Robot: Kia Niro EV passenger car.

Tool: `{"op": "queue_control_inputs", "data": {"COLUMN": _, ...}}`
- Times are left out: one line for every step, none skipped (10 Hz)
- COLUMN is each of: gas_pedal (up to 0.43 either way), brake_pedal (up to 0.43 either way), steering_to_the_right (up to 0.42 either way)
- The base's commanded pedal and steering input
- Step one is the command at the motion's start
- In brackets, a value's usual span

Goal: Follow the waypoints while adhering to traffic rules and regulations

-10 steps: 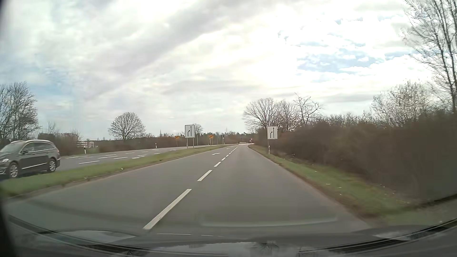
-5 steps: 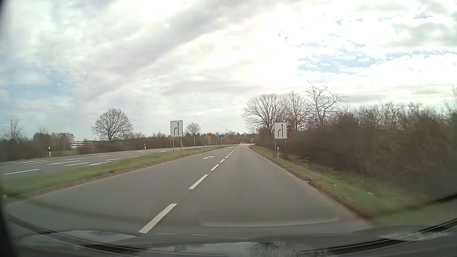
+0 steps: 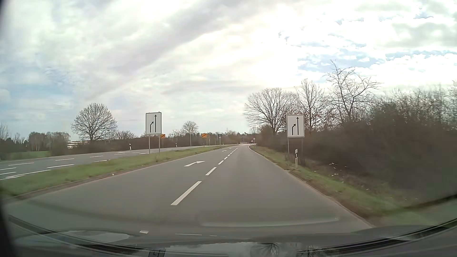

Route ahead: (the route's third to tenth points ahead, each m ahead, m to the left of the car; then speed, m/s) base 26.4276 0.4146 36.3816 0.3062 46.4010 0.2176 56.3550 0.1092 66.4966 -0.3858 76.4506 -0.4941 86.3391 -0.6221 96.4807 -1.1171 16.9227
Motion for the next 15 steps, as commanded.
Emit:
{"op": "queue_control_inputs", "data": {"gas_pedal": 0.35, "brake_pedal": 0.0, "steering_to_the_right": -0.001}}
{"op": "queue_control_inputs", "data": {"gas_pedal": 0.331, "brake_pedal": 0.0, "steering_to_the_right": -0.001}}
{"op": "queue_control_inputs", "data": {"gas_pedal": 0.319, "brake_pedal": 0.0, "steering_to_the_right": -0.001}}
{"op": "queue_control_inputs", "data": {"gas_pedal": 0.319, "brake_pedal": 0.0, "steering_to_the_right": -0.001}}
{"op": "queue_control_inputs", "data": {"gas_pedal": 0.319, "brake_pedal": 0.0, "steering_to_the_right": -0.001}}
{"op": "queue_control_inputs", "data": {"gas_pedal": 0.319, "brake_pedal": 0.0, "steering_to_the_right": -0.001}}
{"op": "queue_control_inputs", "data": {"gas_pedal": 0.319, "brake_pedal": 0.0, "steering_to_the_right": -0.001}}
{"op": "queue_control_inputs", "data": {"gas_pedal": 0.311, "brake_pedal": 0.0, "steering_to_the_right": -0.001}}
{"op": "queue_control_inputs", "data": {"gas_pedal": 0.299, "brake_pedal": 0.0, "steering_to_the_right": -0.001}}
{"op": "queue_control_inputs", "data": {"gas_pedal": 0.287, "brake_pedal": 0.0, "steering_to_the_right": -0.001}}
{"op": "queue_control_inputs", "data": {"gas_pedal": 0.28, "brake_pedal": 0.0, "steering_to_the_right": -0.001}}
{"op": "queue_control_inputs", "data": {"gas_pedal": 0.268, "brake_pedal": 0.0, "steering_to_the_right": -0.001}}
{"op": "queue_control_inputs", "data": {"gas_pedal": 0.248, "brake_pedal": 0.0, "steering_to_the_right": -0.001}}
{"op": "queue_control_inputs", "data": {"gas_pedal": 0.248, "brake_pedal": 0.0, "steering_to_the_right": -0.001}}
{"op": "queue_control_inputs", "data": {"gas_pedal": 0.24, "brake_pedal": 0.0, "steering_to_the_right": -0.001}}
